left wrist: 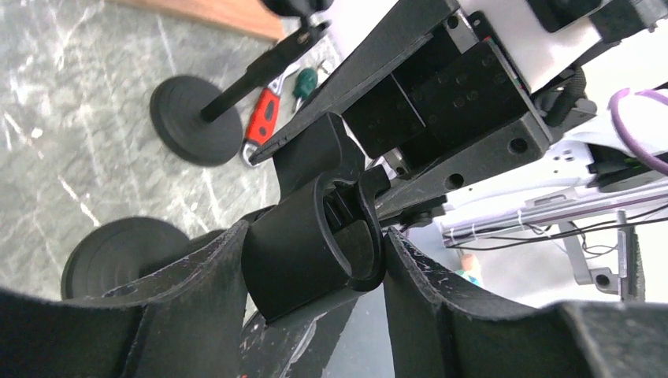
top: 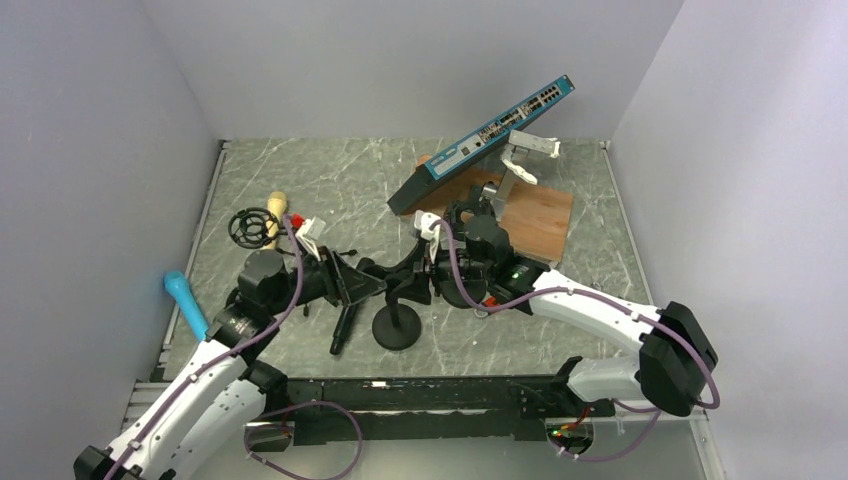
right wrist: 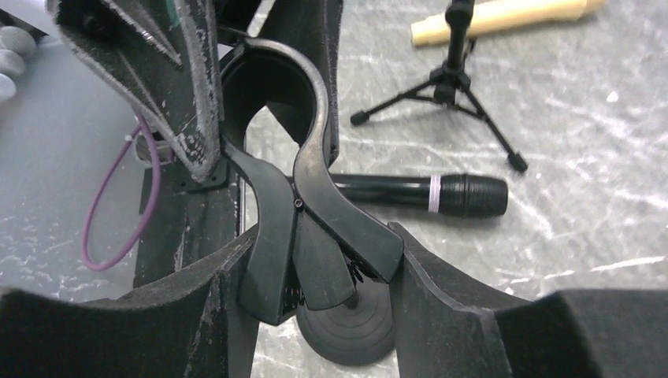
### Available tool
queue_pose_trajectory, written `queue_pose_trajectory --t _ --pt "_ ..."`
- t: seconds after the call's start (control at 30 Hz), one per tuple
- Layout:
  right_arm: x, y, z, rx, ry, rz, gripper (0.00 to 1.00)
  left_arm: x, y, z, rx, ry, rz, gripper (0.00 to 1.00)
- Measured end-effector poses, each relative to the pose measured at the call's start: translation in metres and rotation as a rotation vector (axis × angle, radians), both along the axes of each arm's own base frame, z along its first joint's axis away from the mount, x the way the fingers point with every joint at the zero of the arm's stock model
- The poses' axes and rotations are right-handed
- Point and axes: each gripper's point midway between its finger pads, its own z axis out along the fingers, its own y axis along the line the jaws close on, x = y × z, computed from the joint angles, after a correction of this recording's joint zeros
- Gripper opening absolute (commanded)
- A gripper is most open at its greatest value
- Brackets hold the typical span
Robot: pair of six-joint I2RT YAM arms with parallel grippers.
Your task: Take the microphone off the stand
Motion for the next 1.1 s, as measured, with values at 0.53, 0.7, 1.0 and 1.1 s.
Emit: queue_pose_trajectory --t 0.53,0.7,1.0,1.1 --pt "0.007 -0.014 -0.017 -0.067 0.105 -0.147 1.0 0.0 0.007 -0.018 0.091 0.052 0.035 0.68" --pt "0.009 -0.027 0.009 -0.052 0.09 -0.216 1.0 0.005 0.017 -0.022 0.179 0.061 0.079 0.86" --pt "0.004 -0.066 0.064 0.012 0.023 -0.36 1.0 0.006 0.031 0.034 0.215 -0.064 0.135 0.98" --pt "0.003 -0.085 0.079 0.034 0.009 -0.434 1.0 0.001 0.041 0.066 0.205 -0.151 0.167 0.98"
